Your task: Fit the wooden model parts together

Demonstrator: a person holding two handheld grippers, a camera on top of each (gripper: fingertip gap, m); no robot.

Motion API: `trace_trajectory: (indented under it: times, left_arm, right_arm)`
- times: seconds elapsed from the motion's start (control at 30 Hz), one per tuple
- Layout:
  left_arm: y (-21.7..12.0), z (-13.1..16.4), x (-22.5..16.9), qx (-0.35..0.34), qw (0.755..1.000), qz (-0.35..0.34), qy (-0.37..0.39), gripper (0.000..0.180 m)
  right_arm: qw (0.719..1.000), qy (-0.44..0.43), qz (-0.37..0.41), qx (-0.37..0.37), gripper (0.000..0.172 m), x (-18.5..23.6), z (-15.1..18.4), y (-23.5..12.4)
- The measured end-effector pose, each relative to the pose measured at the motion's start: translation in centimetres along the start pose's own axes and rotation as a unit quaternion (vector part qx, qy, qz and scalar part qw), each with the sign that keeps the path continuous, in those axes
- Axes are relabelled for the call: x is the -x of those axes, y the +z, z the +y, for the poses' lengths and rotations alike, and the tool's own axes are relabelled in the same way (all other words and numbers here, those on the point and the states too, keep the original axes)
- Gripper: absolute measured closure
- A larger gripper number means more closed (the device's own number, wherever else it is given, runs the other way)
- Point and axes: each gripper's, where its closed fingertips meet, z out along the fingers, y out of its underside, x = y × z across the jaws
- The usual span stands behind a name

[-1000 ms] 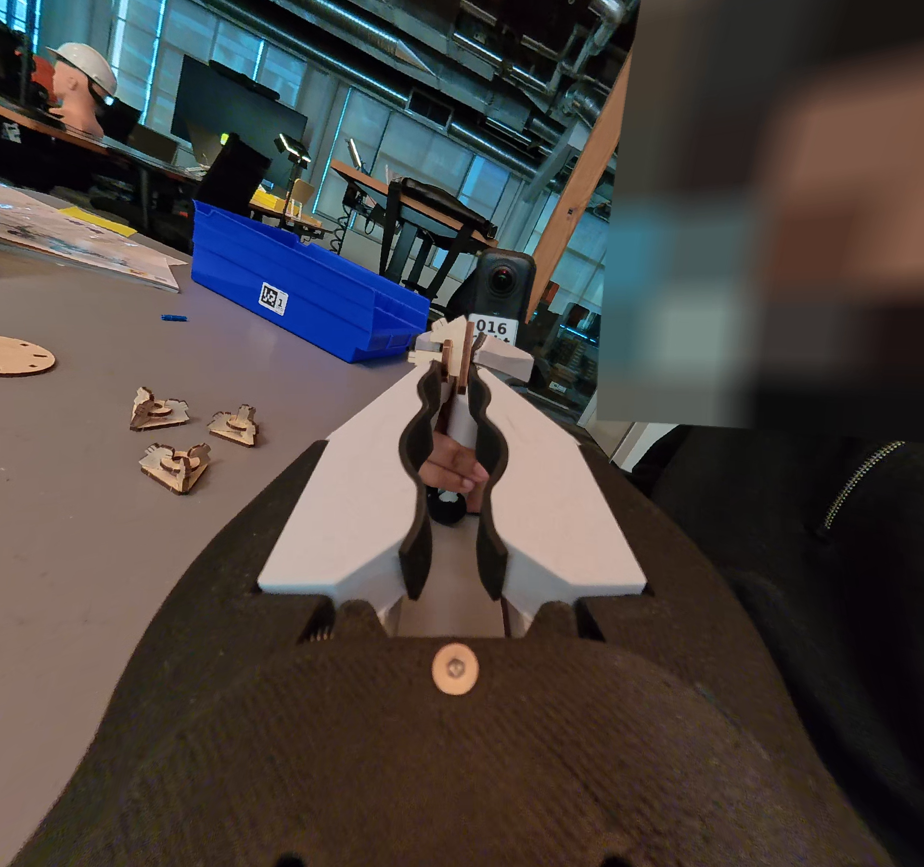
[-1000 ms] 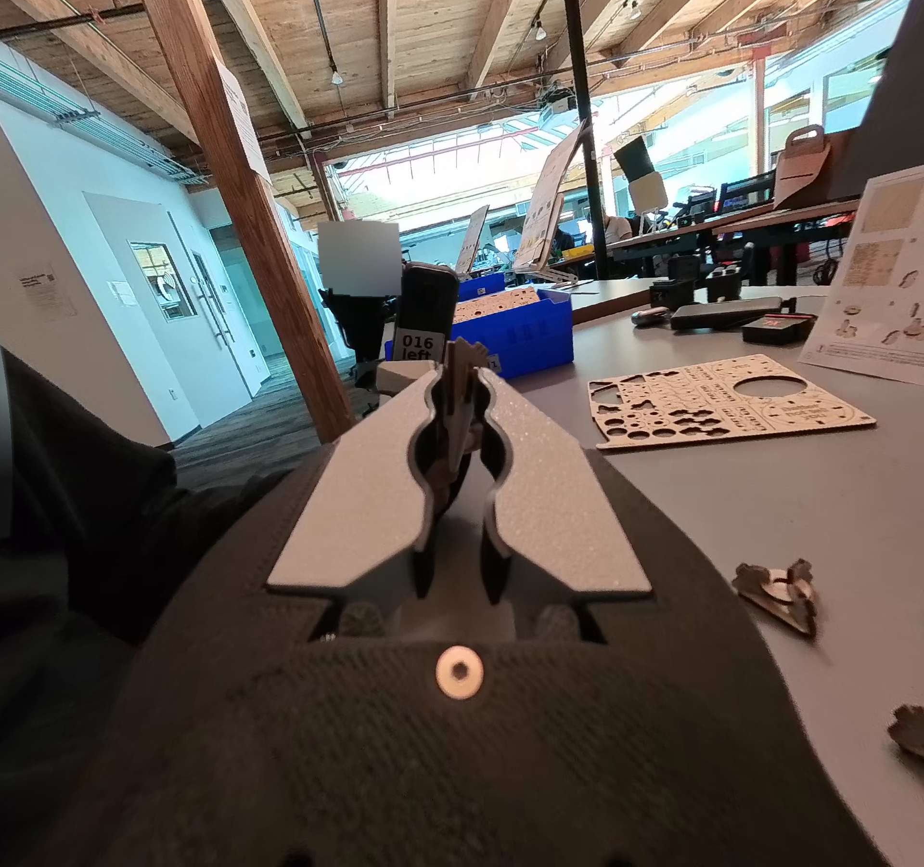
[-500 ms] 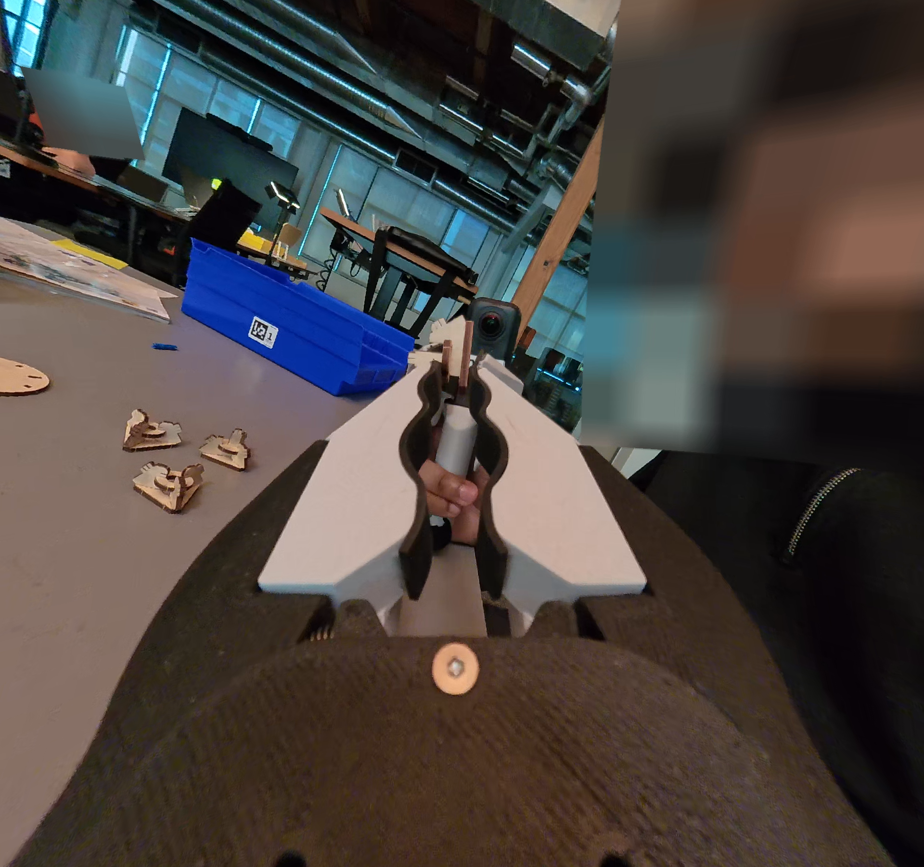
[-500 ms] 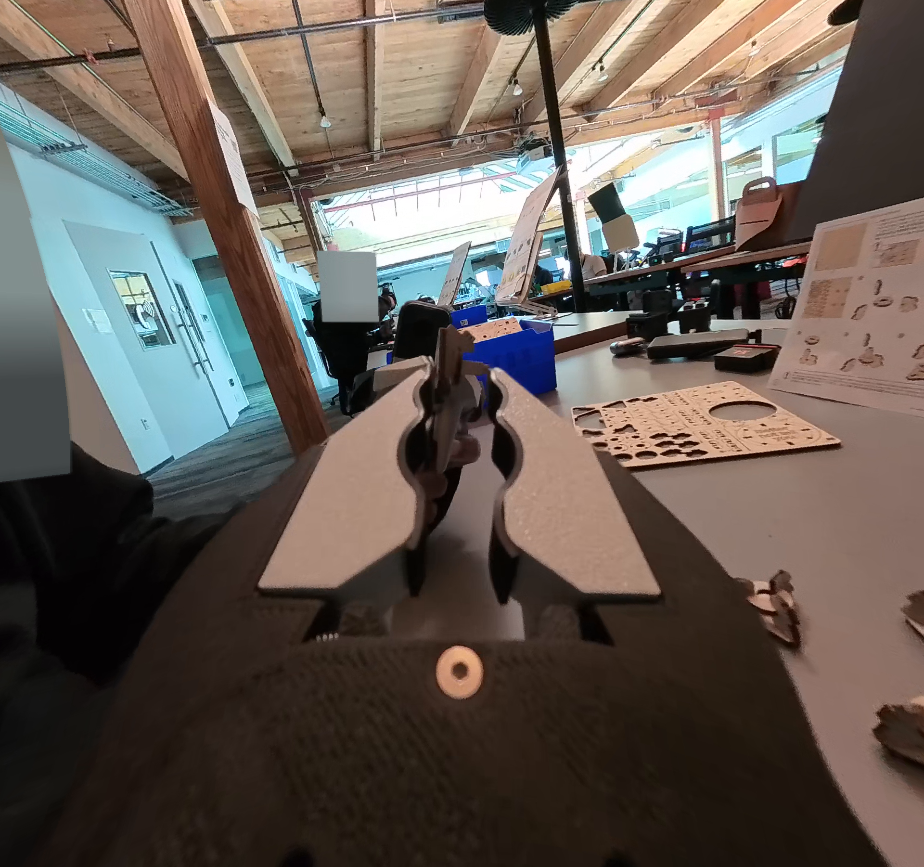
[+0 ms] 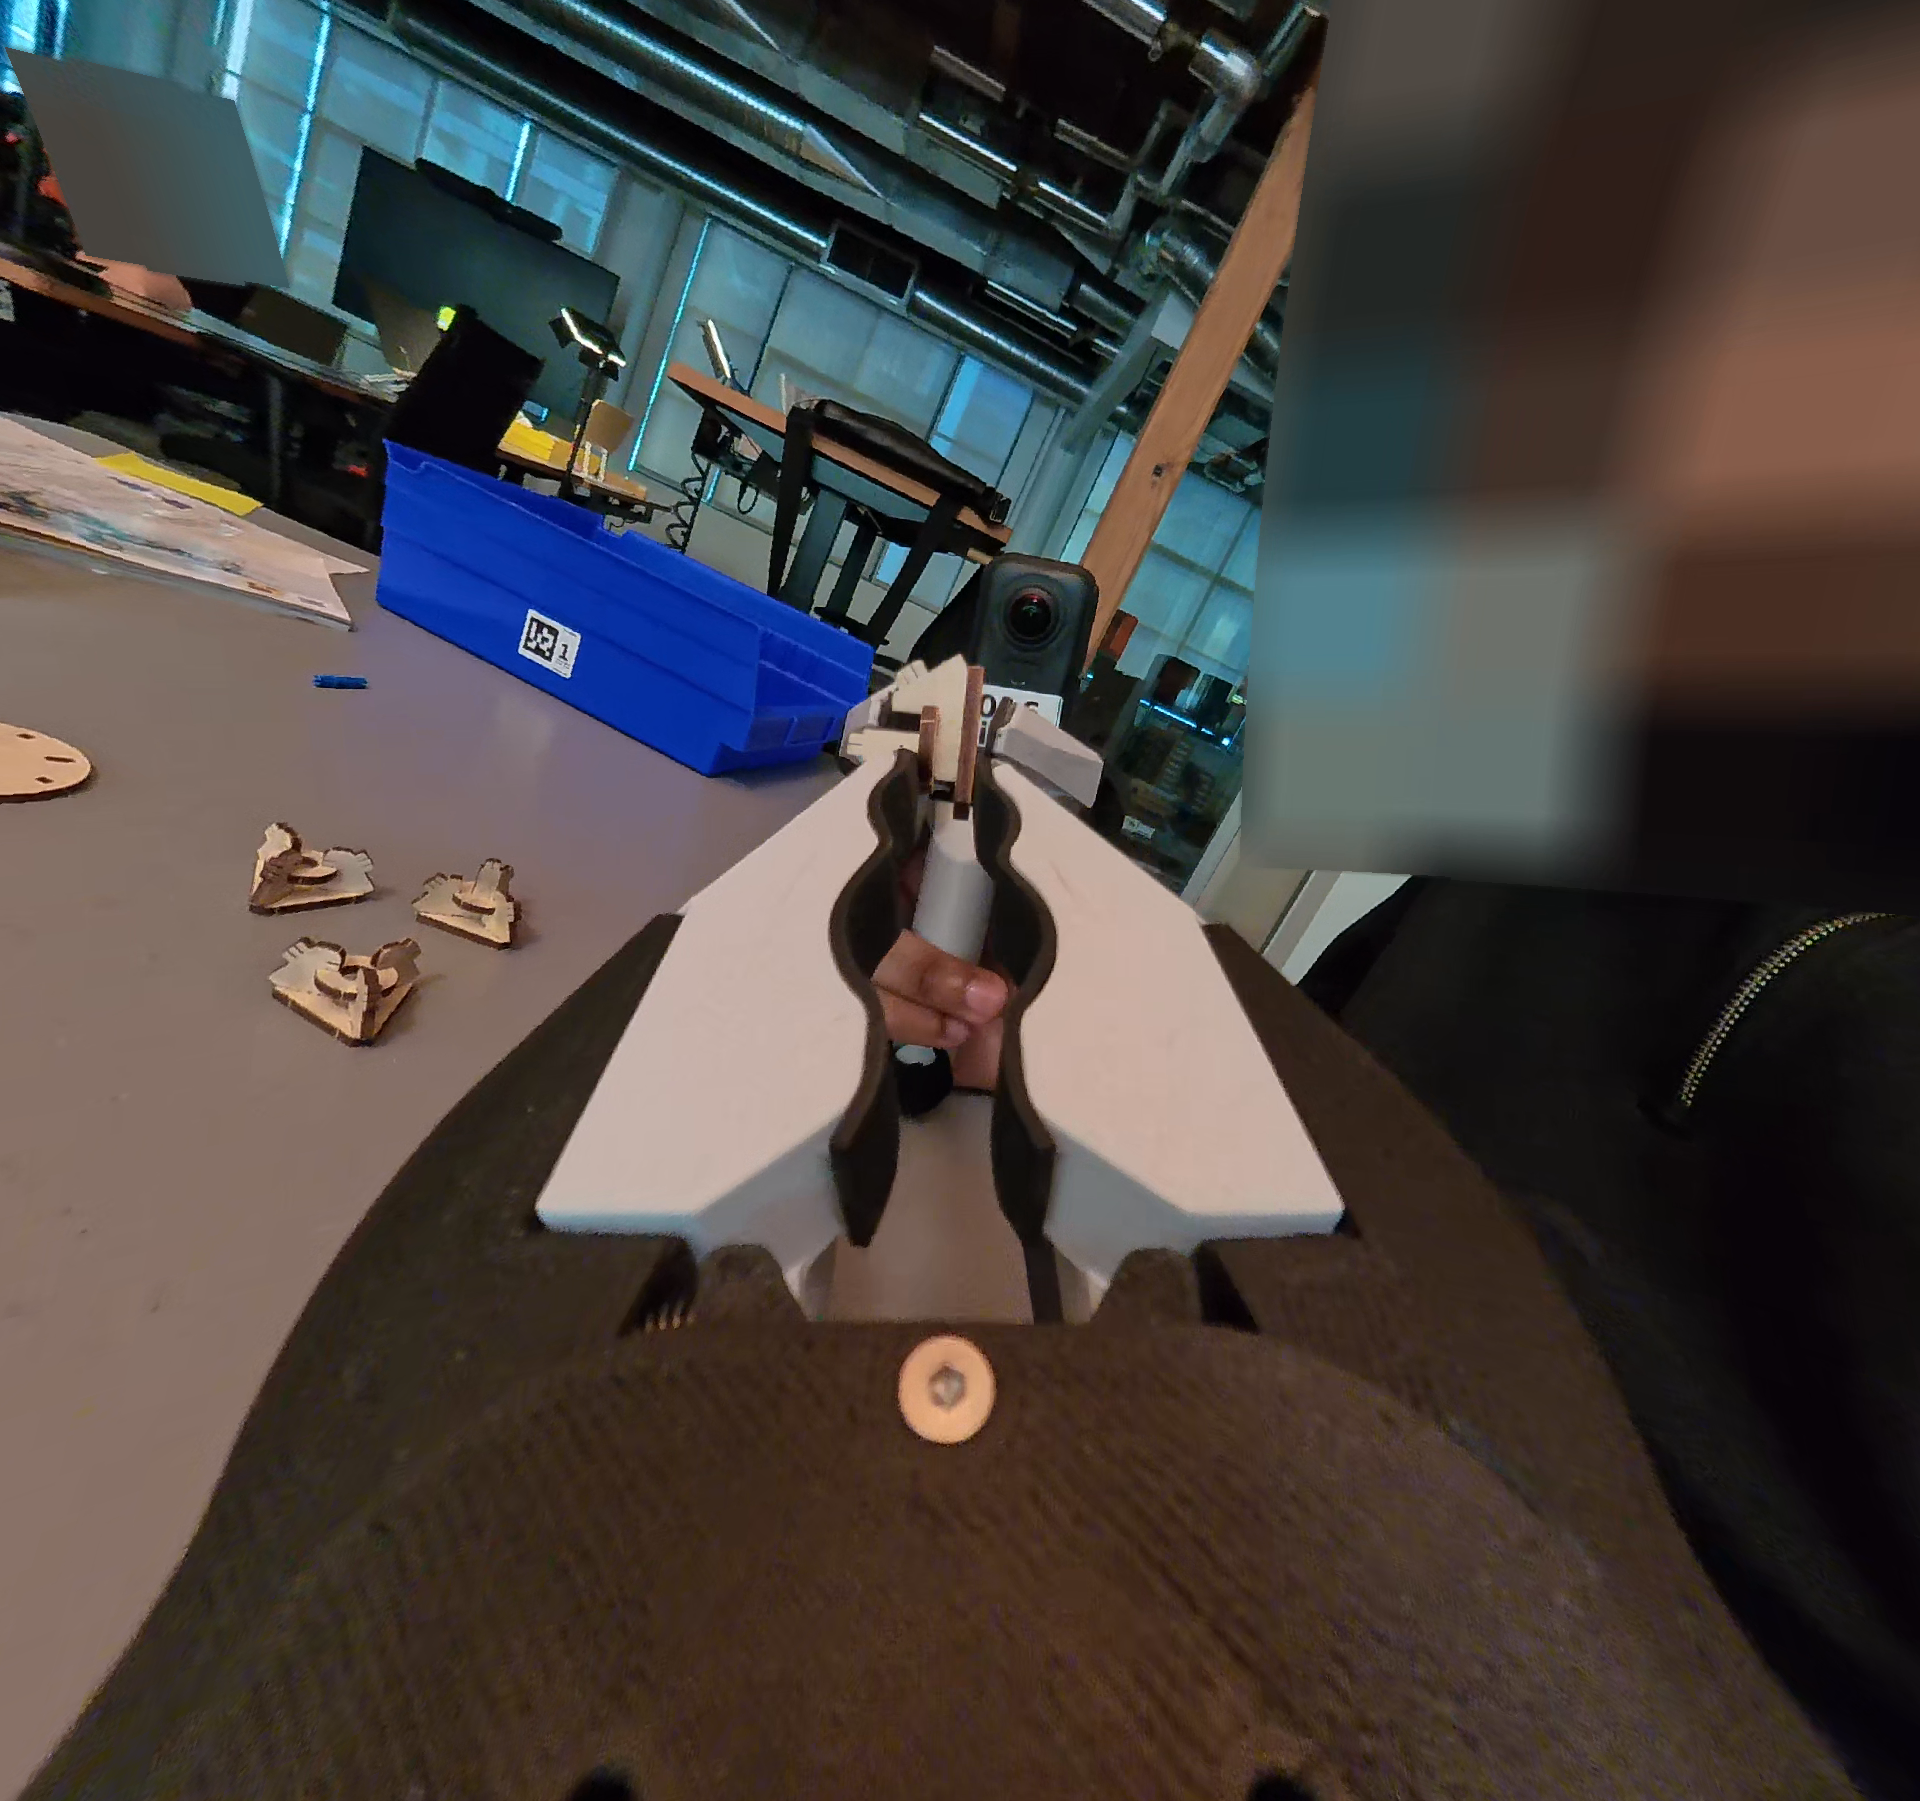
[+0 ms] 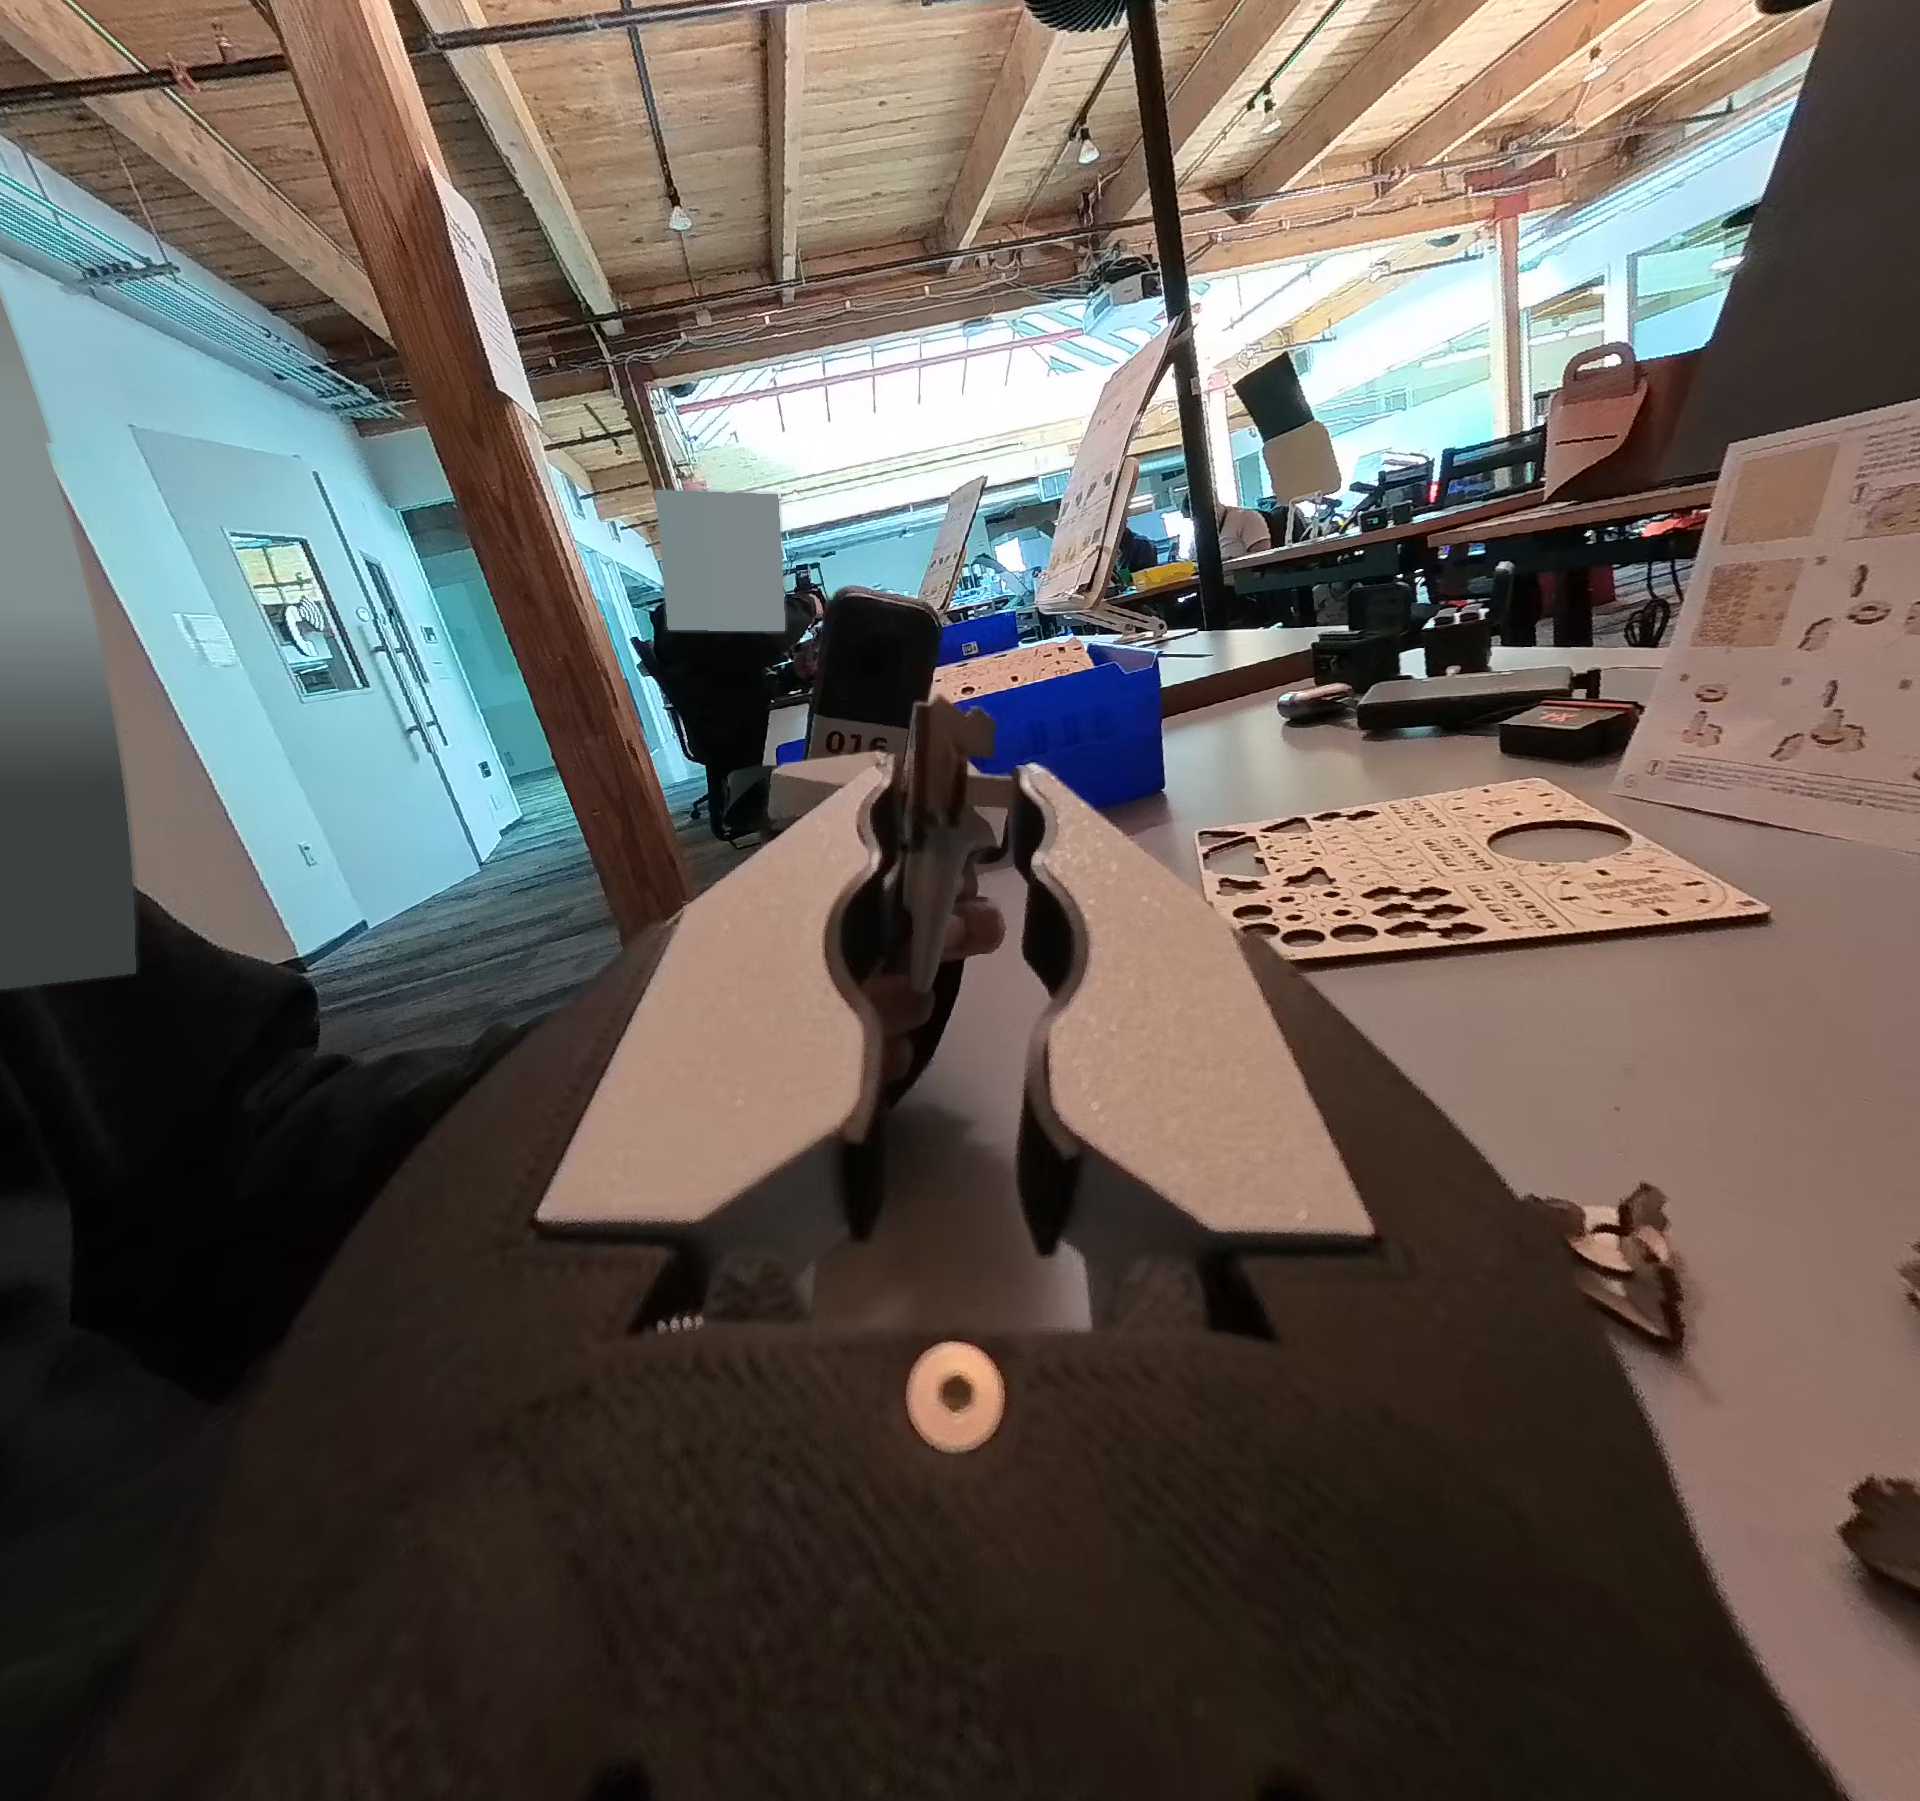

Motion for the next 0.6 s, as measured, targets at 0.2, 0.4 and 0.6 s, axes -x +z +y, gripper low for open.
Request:
trace_trajectory:
  times: [0.2,0.4,0.6]
  left_arm:
    - [0.09,0.13,-0.06,0.004,1.000,0.000,0.003,0.173]
    - [0.05,0.07,-0.03,0.003,1.000,-0.001,0.005,0.172]
    - [0.06,-0.07,-0.55,-0.001,1.000,0.015,0.007,0.173]
  right_arm:
    - [1.000,0.005,-0.003,0.000,0.156,0.04,0.02,0.01]
    - [1.000,0.011,-0.014,0.000,0.163,0.28,0.03,0.02]
    - [1.000,0.005,-0.021,-0.003,0.163,0.63,-0.05,0.02]
